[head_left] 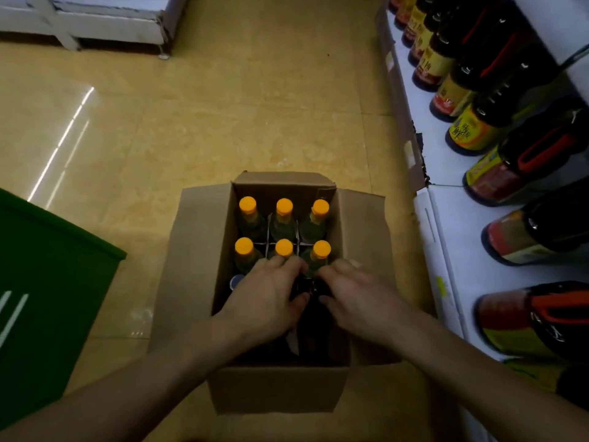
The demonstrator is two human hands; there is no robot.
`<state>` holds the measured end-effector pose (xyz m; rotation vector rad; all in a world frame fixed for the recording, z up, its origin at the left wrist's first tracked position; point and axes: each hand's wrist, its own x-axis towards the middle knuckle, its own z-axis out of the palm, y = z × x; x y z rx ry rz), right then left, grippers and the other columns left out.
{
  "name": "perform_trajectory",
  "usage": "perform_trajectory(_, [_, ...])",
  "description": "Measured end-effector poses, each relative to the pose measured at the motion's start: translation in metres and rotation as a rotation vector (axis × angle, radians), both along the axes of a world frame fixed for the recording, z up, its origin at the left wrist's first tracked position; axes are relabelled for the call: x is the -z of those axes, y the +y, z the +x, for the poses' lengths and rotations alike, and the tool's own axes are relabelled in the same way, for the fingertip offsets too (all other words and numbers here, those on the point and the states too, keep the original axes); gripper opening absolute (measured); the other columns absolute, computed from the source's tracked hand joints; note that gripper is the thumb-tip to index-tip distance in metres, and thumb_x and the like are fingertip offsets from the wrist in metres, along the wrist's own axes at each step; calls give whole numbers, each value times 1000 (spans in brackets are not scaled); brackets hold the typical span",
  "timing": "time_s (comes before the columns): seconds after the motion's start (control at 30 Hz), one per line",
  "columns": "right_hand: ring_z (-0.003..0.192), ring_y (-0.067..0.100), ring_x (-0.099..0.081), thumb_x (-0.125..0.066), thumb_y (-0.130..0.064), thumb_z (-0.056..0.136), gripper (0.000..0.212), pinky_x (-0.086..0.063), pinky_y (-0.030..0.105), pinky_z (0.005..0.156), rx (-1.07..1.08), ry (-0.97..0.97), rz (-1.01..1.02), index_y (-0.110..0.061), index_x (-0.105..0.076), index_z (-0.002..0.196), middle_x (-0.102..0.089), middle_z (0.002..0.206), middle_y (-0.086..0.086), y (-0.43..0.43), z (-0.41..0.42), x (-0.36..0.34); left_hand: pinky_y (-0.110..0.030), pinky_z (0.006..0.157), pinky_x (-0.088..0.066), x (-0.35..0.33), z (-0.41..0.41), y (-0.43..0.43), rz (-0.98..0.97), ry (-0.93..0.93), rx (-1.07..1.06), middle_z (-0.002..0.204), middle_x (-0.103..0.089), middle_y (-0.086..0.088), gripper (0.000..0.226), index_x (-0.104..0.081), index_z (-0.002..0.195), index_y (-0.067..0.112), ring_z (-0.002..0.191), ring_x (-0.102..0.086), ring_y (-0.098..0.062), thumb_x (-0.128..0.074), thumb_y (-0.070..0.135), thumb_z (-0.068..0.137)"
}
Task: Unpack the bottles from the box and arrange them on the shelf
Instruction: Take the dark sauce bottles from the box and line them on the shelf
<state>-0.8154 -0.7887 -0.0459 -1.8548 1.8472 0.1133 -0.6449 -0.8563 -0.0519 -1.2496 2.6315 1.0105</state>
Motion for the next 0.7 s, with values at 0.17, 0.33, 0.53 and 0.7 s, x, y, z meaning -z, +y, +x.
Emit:
perform_trajectory(0.17, [123, 26, -43, -55, -32, 101, 45, -41, 35, 97, -163, 246, 79, -17, -44, 142, -49, 136, 8, -21, 6, 25, -39, 97, -52, 30, -22, -15, -56, -114, 167, 127, -58, -1, 45, -45, 134, 26, 117, -56, -20, -64, 36, 94])
perform_trajectory(0.33, [121, 26, -48, -57, -37, 100, 36, -32, 38, 104, -297, 420, 82, -19, -54, 130, -61, 124, 6, -31, 14, 41, -36, 103, -49, 47, -24, -19, 53, -166, 194, 136, -58, 1, 56, -43, 138, 25, 123, -56, -18, -72, 34, 91])
perform_trajectory(0.53, [111, 19, -50, -56, -46, 97, 40, -29, 34, 98, -206, 203, -187, -22, -52, 129, -62, 117, 1, -12, 1, 46, -32, 110, -45, 52, -3, -23, 95, -31, 156, 148, -52, 3, 77, -31, 152, 30, 133, -51, -15, -75, 34, 89])
perform_trajectory(0.7, [97, 9, -49, -63, -50, 91, 25, -40, 29, 90, -10, -22, -205, -36, -54, 110, -53, 102, -10, -10, -4, 35, -25, 104, -48, 49, 11, -24, 114, 86, 171, 144, -54, 7, 76, -34, 152, 31, 127, -54, -8, -76, 38, 88])
